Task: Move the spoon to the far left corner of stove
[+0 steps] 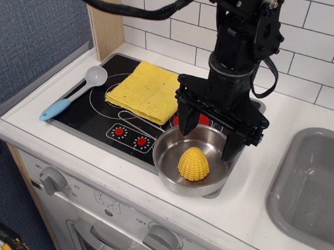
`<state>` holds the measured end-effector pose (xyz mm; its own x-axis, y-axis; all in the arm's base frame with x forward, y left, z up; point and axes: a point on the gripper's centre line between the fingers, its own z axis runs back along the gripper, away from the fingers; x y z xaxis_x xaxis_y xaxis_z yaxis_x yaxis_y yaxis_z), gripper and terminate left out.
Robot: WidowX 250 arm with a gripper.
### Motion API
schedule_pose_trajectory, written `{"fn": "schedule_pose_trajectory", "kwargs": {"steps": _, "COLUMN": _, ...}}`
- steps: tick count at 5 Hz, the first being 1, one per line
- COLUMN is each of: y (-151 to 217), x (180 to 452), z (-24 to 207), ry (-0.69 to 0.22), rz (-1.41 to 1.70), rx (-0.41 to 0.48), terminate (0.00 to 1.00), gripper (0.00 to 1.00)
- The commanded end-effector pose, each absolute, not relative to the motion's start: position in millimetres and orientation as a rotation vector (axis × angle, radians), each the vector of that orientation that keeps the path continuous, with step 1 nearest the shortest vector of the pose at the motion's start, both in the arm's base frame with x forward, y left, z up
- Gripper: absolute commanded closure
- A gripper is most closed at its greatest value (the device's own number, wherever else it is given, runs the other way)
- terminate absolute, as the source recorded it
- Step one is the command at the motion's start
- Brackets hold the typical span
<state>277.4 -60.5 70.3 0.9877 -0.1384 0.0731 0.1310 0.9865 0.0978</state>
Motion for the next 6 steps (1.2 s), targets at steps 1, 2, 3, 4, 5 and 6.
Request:
{"fn": "schedule_pose_trajectory", "kwargs": {"steps": 1, "y": -60.5, "x": 277.4, "z": 70.3, "ry": -0.08, "rz": -0.135, "rx": 0.093, "terminate": 0.0, "gripper": 0.0}}
{"fn": "schedule_pose_trajectory", "kwargs": {"steps": 2, "y": -50.1, "x": 285.2, "z": 85.9, "ry": -0.109, "rz": -0.11, "rx": 0.069, "terminate": 0.0, "gripper": 0.0}}
{"fn": "schedule_pose_trajectory", "kwargs": {"steps": 3, "y": -22.8, "x": 292.7, "z": 105.1, "ry": -0.162, "rz": -0.036, "rx": 0.04, "terminate": 0.0, "gripper": 0.0}}
{"fn": "schedule_pose_trajectory", "kwargs": {"steps": 4, "y": 28.1, "x": 288.0, "z": 124.0, "ry": -0.207, "rz": 0.035, "rx": 0.049, "terminate": 0.0, "gripper": 0.0}}
{"fn": "schedule_pose_trajectory", "kwargs": {"steps": 5, "y": 77.5, "x": 275.0, "z": 121.8, "ry": -0.215, "rz": 0.092, "rx": 0.072, "terminate": 0.0, "gripper": 0.0}}
{"fn": "schedule_pose_trajectory", "kwargs": {"steps": 6, "y": 127.3, "x": 253.4, "z": 108.8, "ry": -0.212, "rz": 0.166, "rx": 0.027, "terminate": 0.0, "gripper": 0.0}}
